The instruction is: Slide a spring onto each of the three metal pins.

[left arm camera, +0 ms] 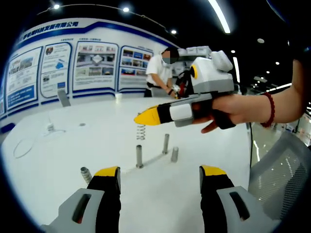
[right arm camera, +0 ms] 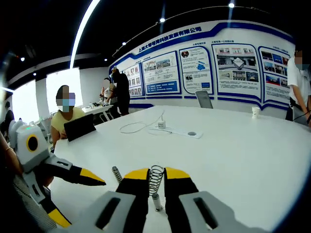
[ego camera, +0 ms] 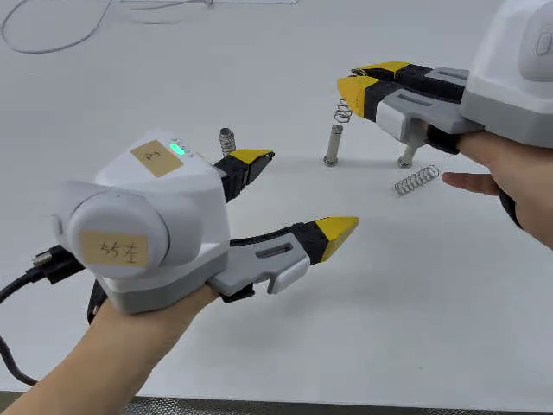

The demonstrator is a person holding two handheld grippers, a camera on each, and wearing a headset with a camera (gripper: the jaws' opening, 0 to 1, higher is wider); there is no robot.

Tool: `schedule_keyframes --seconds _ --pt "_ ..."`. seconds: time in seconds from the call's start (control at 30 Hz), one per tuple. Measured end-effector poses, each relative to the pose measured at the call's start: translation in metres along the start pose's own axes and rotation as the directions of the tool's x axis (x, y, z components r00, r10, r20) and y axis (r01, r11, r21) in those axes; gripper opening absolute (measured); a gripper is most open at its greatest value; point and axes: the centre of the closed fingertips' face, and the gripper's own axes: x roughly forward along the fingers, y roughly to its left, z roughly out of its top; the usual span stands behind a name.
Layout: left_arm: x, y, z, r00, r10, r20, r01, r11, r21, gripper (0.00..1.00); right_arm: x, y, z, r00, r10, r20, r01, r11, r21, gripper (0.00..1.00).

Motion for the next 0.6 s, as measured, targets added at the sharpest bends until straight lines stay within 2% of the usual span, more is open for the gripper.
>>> schedule_keyframes --seconds 0.3,0.6 --pt "0.001 0.001 -0.005 0.9999 0.005 -0.012 -0.005 1.0 -0.011 0.82 0.006 -0.001 -0.012 0.9997 -0.007 -0.025 0.006 0.999 -0.039 0.12" --pt "0.002 0.0 -0.009 0.9995 0.005 -0.03 -0.005 1.0 -0.014 0.9 0.008 0.004 -0.017 0.9992 -0.003 -0.039 0.0 0.997 -0.074 0.12"
